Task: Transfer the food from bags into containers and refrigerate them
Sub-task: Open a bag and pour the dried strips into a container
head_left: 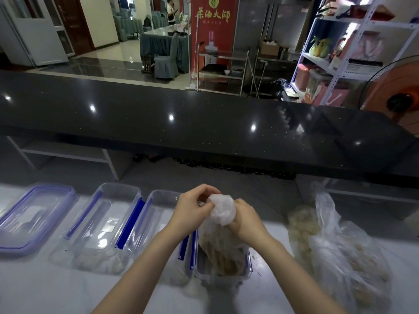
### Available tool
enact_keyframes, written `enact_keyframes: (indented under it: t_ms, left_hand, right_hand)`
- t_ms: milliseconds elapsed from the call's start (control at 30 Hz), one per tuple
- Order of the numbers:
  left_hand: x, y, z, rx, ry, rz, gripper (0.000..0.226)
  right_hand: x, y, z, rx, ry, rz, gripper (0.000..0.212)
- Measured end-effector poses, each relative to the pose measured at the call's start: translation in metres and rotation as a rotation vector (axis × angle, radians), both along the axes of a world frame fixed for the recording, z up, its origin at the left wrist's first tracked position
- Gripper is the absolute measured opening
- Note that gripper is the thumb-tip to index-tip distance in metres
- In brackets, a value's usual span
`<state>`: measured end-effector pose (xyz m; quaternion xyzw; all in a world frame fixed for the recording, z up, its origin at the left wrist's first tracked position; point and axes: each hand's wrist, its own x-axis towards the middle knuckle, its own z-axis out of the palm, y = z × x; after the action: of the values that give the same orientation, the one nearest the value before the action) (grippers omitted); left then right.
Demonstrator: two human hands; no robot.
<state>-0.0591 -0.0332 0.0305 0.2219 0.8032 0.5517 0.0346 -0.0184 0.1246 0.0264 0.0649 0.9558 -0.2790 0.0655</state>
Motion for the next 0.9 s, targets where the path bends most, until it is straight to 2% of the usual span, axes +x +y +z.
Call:
enact_keyframes:
  t_ms: [100,200,300,367,500,600,633,700,800,900]
  left_hand:
    - [0.003,-0.013,-0.01,0.012,-0.164,-0.06,0.039]
    - [0.013,-0.019,-0.02,-0.052,-0.303,-0.149,0.057]
    - [0.02,-0.017,-0.033,-0.054,-0.284,-0.166,0.072]
    - [0.018,-0.012,-0.037,-0.035,-0.212,-0.102,0.063]
    - [0.01,-0.006,-0.03,-0.112,-0.029,0.025,0.031]
    - [0.005,-0.008,-0.029,-0.079,-0.035,0.057,0.016]
    - [0.004,-0.009,-0.029,-0.053,-0.047,0.071,0.015]
    - [0.005,-0.009,-0.027,-0.009,-0.05,0.086,0.017]
    - [0.009,-0.003,-0.027,-0.011,-0.065,0.051,0.016]
    - [0.012,0.001,-0.03,-0.029,-0.092,0.049,0.014]
  right_hand:
    - [-0.002,0.009,0.003,-0.028,-0.011,-0.022,0.012]
    - [0.001,0.013,0.009,-0.319,0.091,-0.06,0.003]
    - [0.001,0.012,0.018,-0.472,0.181,-0.06,0.006]
    - [0.0,0.013,0.02,-0.497,0.209,-0.086,0.006]
    - [0.003,0.015,0.025,-0.422,0.283,-0.094,0.001]
    - [0.007,0.024,0.028,-0.339,0.182,-0.043,0.031]
    - [0.01,0.027,0.027,-0.259,0.121,-0.017,0.04]
    - [0.014,0.027,0.019,-0.118,-0.021,0.011,0.041]
    - [0.013,0.014,-0.003,-0.093,-0.106,-0.047,0.054]
    - [0.008,0.008,-0.012,0.022,-0.058,0.031,0.03]
